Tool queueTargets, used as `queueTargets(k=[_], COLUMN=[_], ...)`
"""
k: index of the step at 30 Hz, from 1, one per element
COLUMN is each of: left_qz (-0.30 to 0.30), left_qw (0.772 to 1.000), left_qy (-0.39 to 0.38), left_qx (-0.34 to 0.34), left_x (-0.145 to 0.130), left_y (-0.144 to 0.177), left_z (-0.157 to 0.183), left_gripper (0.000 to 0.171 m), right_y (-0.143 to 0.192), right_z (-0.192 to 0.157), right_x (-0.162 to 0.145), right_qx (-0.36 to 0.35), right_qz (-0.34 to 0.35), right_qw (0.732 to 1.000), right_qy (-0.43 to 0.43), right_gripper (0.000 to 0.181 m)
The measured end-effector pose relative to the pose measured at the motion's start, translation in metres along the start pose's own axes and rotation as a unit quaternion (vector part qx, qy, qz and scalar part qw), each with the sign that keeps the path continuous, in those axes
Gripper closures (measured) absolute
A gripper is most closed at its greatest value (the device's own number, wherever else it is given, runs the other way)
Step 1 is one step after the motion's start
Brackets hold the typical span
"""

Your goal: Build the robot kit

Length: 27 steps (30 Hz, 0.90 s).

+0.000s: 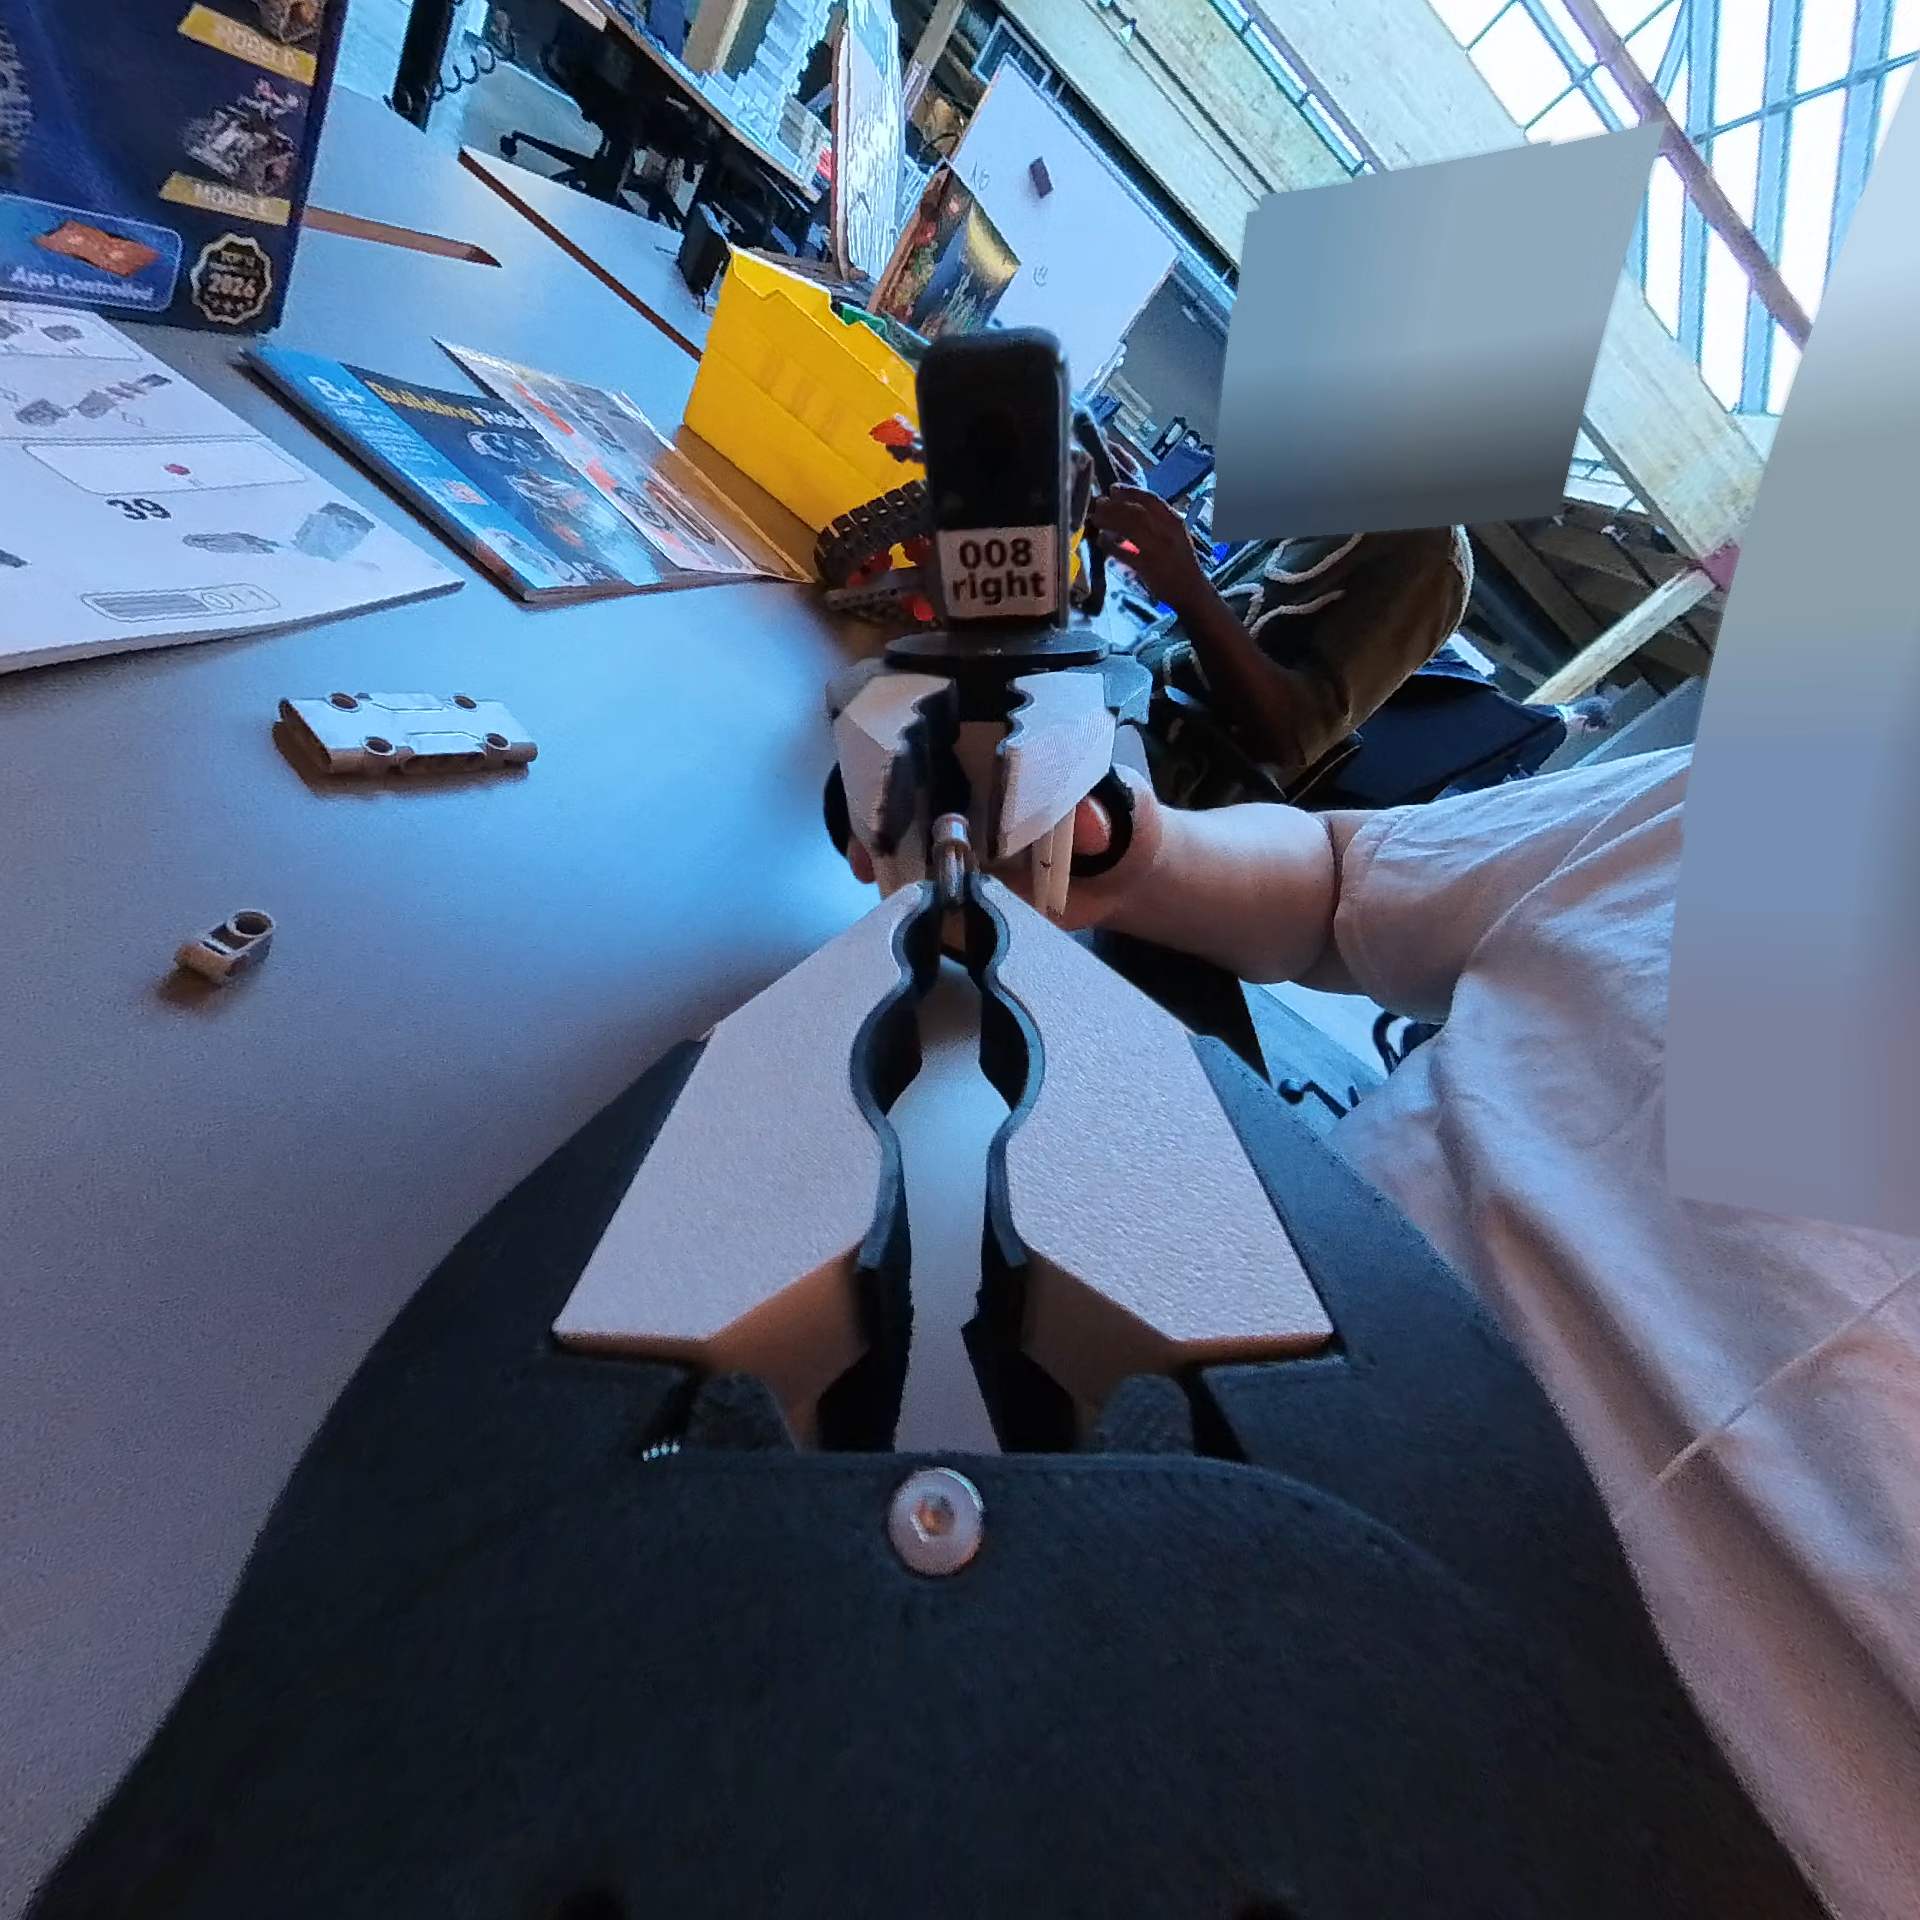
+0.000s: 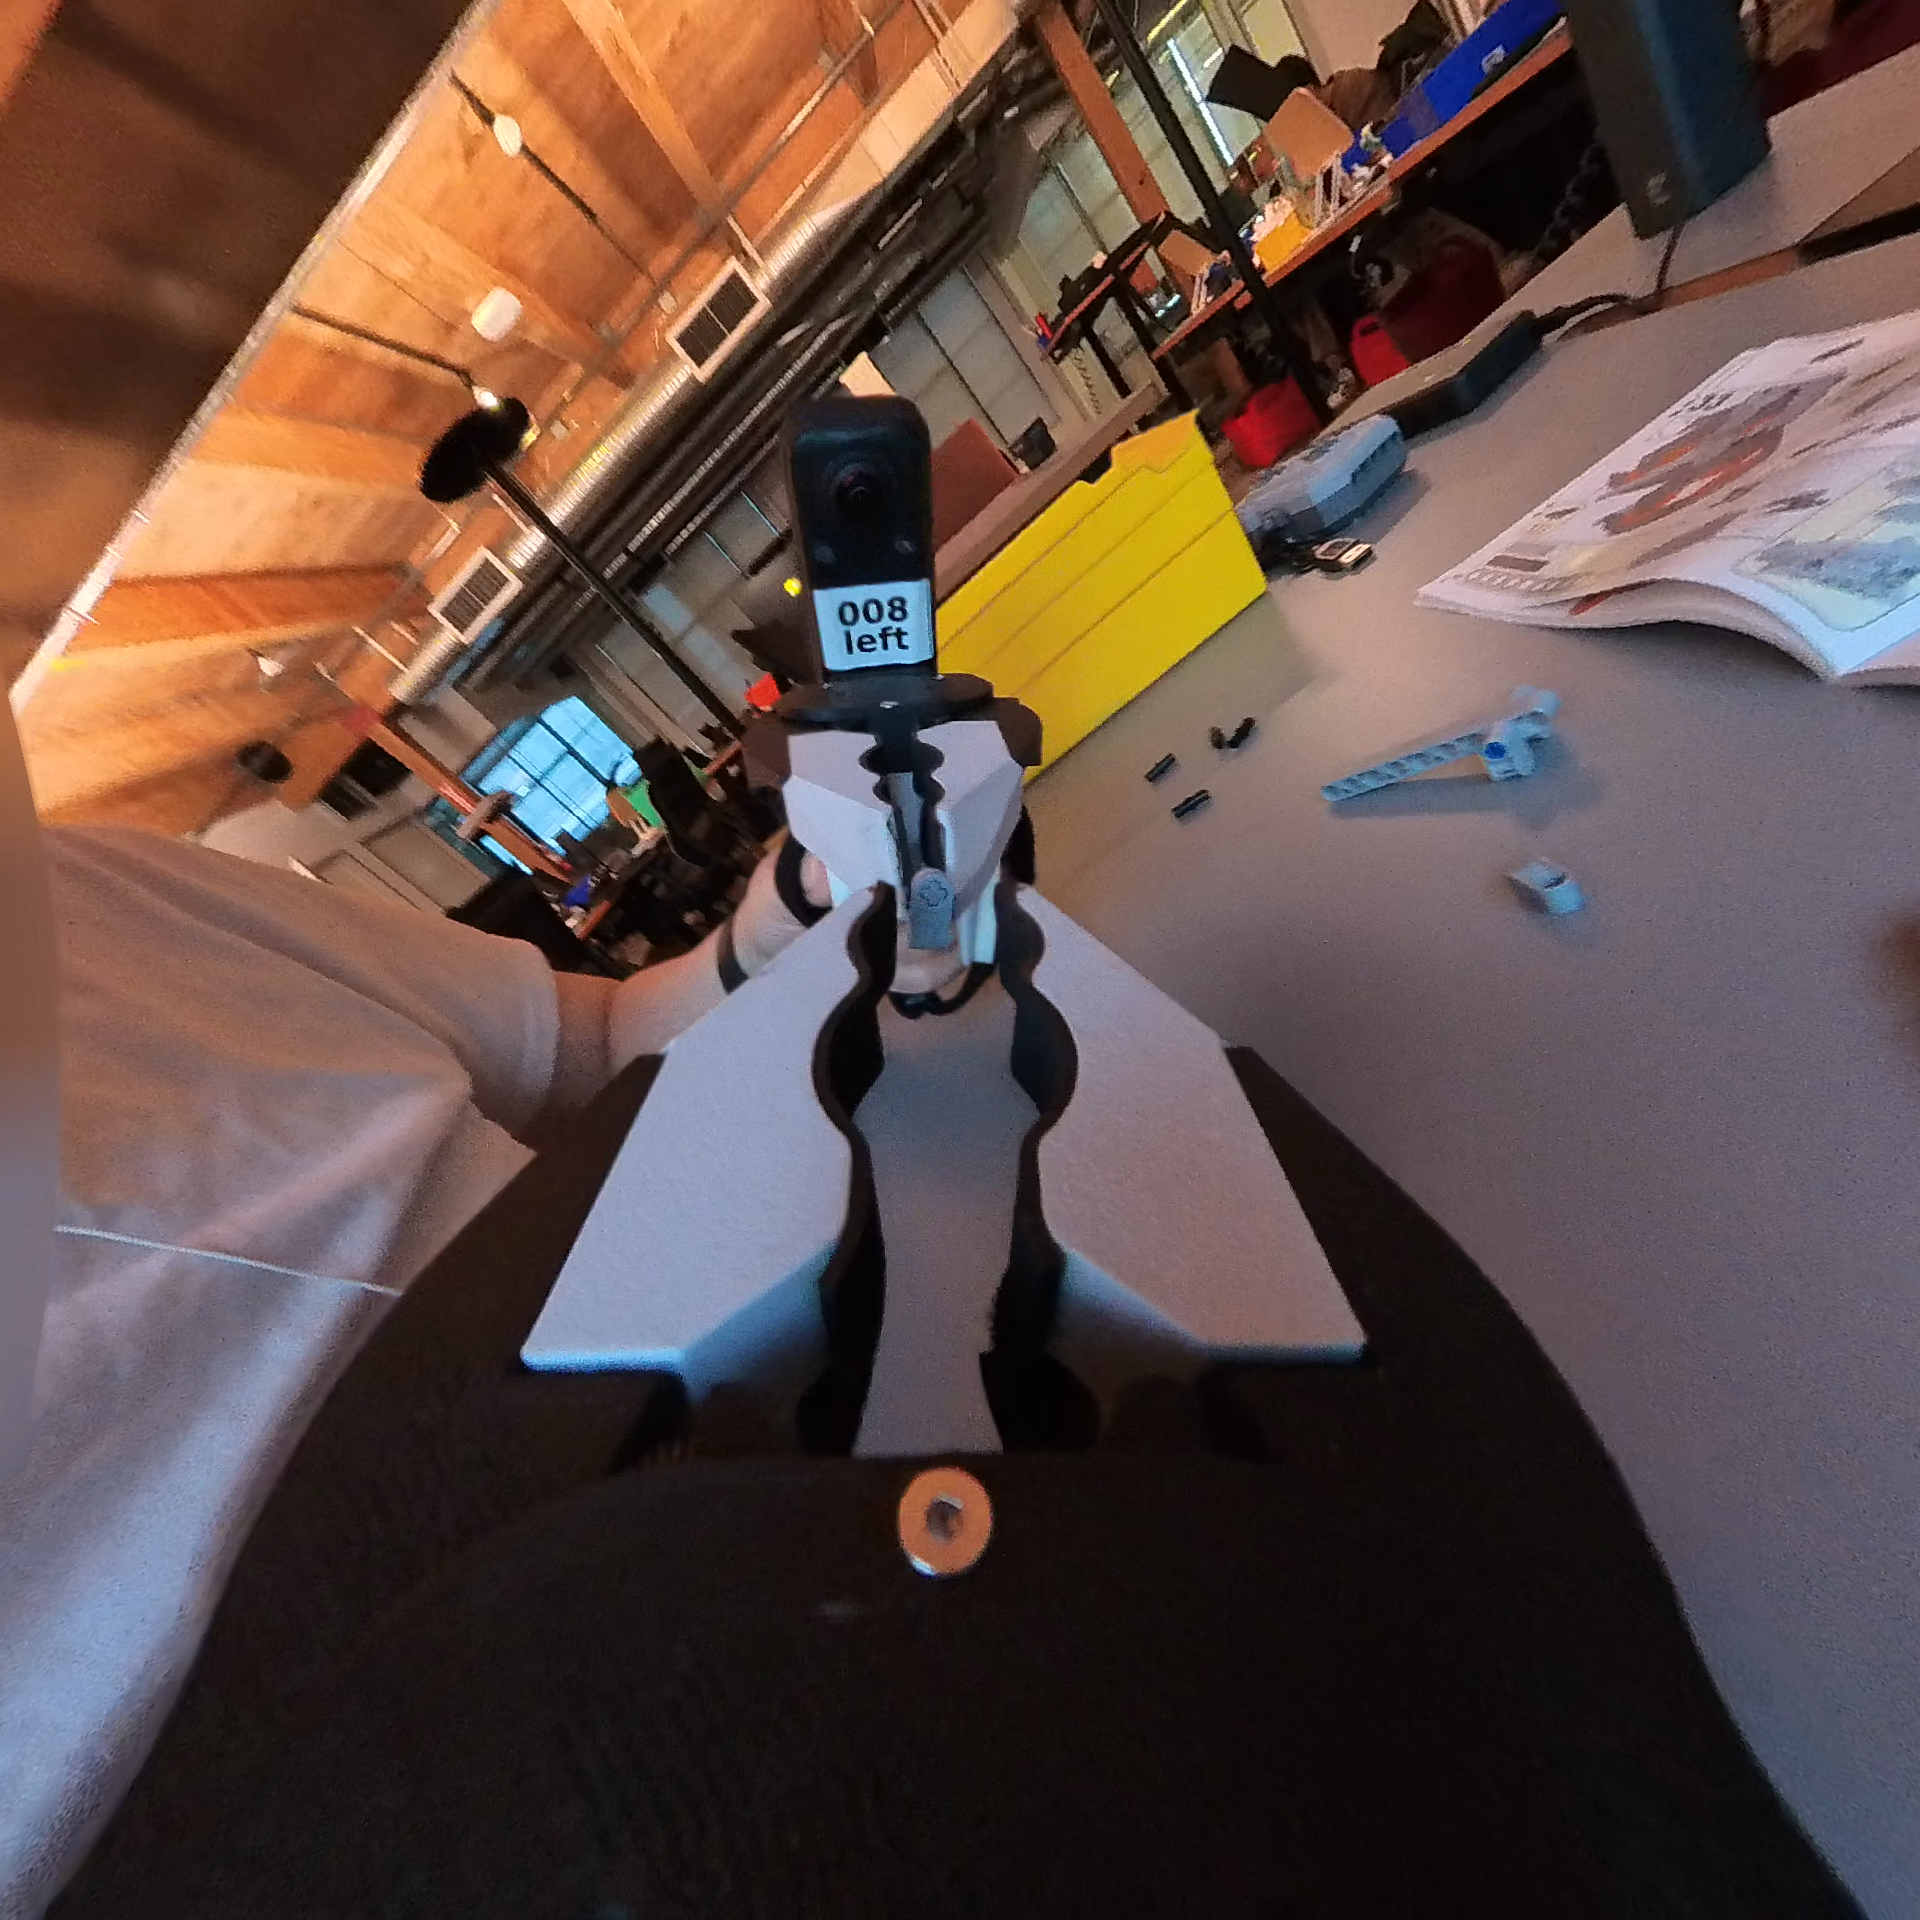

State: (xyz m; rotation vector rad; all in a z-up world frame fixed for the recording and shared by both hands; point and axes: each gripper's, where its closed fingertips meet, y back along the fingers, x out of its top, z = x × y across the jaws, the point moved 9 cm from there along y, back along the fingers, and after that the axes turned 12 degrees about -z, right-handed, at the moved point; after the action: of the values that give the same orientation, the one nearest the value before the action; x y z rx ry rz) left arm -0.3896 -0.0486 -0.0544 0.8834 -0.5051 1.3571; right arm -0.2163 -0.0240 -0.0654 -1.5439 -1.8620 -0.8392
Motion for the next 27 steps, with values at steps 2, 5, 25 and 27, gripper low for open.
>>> queueTargets(k=[2, 5, 25, 27], left_qz=[-0.005, -0.02, -0.172, -0.186], left_qw=[1.0, 1.0, 0.916, 0.913], left_qy=[-0.006, -0.014, -0.09, -0.089], left_qx=[0.001, 0.0, 0.35, 0.352], left_x=[0.0, -0.002, 0.016, 0.022], left_y=[0.001, -0.001, 0.074, 0.072], left_z=[0.001, 0.003, -0.066, -0.076], left_gripper=[0.17, 0.17, 0.143, 0.144], right_y=[0.001, 0.0, 0.009, 0.008], right_z=[-0.001, -0.003, -0.001, -0.001], right_x=[0.001, 0.001, -0.001, -0.003], right_qx=[-0.008, -0.006, -0.025, -0.036], right_qz=[-0.009, -0.029, -0.057, -0.067], right_qw=[1.0, 0.998, 0.996, 0.995], right_qy=[0.022, 0.047, 0.062, 0.069], right_gripper=[0.161, 0.163, 0.174, 0.174])
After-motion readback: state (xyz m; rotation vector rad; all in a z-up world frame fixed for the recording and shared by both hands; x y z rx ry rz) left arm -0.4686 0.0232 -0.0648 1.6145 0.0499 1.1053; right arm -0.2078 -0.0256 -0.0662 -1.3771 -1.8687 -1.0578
